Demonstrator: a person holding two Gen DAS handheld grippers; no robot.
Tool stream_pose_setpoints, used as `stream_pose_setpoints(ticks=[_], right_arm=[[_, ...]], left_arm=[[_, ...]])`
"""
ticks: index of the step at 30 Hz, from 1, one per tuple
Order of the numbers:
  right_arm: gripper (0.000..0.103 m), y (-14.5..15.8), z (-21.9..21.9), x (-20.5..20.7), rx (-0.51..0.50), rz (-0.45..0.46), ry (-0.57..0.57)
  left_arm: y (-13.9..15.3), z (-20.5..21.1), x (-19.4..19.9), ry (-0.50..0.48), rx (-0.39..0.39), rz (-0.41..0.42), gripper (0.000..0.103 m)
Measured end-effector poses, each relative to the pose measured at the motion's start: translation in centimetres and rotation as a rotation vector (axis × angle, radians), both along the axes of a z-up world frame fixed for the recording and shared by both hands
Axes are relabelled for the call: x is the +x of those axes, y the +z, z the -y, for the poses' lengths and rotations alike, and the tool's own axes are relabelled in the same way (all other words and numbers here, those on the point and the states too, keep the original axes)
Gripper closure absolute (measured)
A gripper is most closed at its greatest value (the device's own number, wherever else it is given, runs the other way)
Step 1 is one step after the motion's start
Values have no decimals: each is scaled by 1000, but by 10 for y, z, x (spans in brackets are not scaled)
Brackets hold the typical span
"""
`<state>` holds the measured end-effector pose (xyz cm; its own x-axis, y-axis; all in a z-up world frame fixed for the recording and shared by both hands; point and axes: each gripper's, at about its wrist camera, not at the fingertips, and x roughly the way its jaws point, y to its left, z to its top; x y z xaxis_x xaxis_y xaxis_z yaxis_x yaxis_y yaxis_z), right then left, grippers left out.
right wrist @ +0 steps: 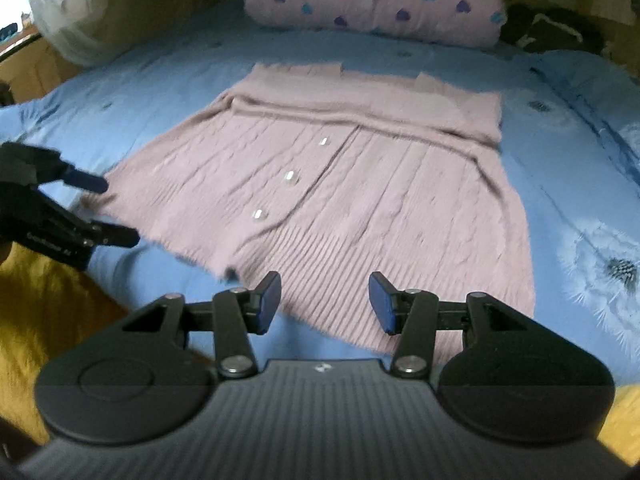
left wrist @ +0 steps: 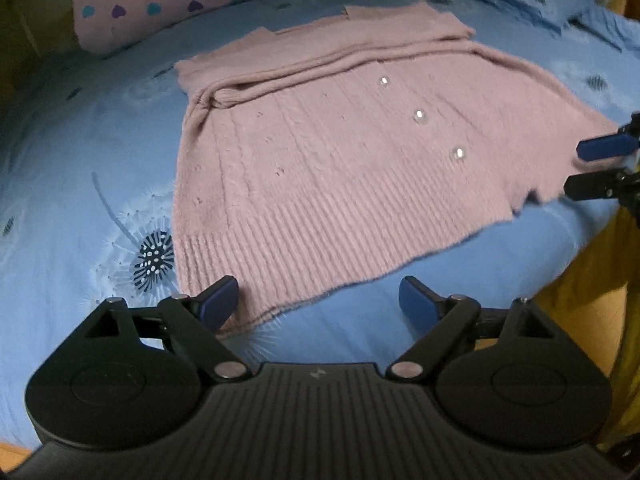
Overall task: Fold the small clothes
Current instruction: 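Move both grippers to the cardigan's ribbed hem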
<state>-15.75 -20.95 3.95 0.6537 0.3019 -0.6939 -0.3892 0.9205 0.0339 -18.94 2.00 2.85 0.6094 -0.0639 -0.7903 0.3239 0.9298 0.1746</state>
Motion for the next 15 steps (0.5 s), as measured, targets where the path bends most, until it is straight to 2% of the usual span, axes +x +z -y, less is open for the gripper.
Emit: stream_pose_setpoints(ticks=[5,7,9,11,15], right_arm=[[52,-12,-6,-7,-77,-14,24],[46,-16,-8,-9,-109,0,26],[35,-18,-9,-8,-134,18,20],[32,-20,-9,-7,-152,34,18],[30,-24,-4,-1,-118,36,-5]], left_arm=[[-6,3,1,-2,39,30,5],[-8,3,3,7,41,37,5],[-10,3,6,18,42,46,4],[-12,3,10,25,44,54,3],[-15,4,18,36,49,75,2]])
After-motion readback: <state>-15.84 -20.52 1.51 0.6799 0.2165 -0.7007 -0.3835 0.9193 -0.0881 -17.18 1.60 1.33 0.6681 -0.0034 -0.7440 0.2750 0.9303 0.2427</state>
